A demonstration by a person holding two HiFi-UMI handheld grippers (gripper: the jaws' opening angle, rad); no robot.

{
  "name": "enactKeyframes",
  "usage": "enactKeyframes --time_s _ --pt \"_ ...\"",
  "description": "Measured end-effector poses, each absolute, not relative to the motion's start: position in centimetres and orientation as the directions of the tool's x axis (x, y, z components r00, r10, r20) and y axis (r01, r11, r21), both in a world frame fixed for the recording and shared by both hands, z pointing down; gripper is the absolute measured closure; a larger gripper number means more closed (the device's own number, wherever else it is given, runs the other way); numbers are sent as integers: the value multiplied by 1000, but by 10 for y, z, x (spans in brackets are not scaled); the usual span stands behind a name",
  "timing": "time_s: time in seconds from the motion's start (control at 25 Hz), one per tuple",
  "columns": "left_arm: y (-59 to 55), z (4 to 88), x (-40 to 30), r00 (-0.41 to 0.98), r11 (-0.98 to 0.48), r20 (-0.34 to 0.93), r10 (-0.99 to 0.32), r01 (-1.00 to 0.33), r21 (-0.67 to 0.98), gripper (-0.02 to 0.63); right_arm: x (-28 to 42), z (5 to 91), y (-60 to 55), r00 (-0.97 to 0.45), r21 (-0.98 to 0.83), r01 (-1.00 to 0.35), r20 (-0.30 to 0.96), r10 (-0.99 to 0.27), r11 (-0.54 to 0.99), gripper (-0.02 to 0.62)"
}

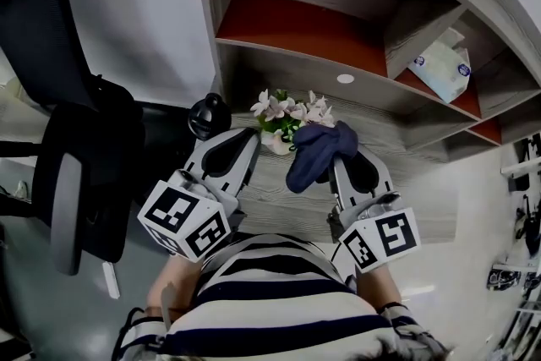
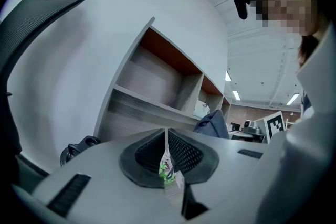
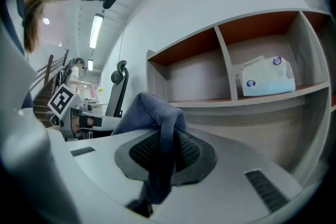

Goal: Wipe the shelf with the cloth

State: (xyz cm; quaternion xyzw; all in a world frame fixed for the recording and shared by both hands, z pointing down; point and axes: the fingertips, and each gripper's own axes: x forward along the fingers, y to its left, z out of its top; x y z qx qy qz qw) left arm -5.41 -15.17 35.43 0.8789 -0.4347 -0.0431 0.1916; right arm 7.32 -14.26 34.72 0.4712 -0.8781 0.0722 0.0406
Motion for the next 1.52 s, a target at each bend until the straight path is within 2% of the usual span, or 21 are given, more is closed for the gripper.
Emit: enactKeyframes --time_s 0.44,1.52 --pt "-150 359 -58 600 -525 96 -794 -756 391 575 68 367 -144 -588 -204 -807 184 -788 554 538" --pt "-151 365 -59 595 -510 110 -796 -759 405 575 69 365 -143 -611 -269 -784 171 -773 560 538"
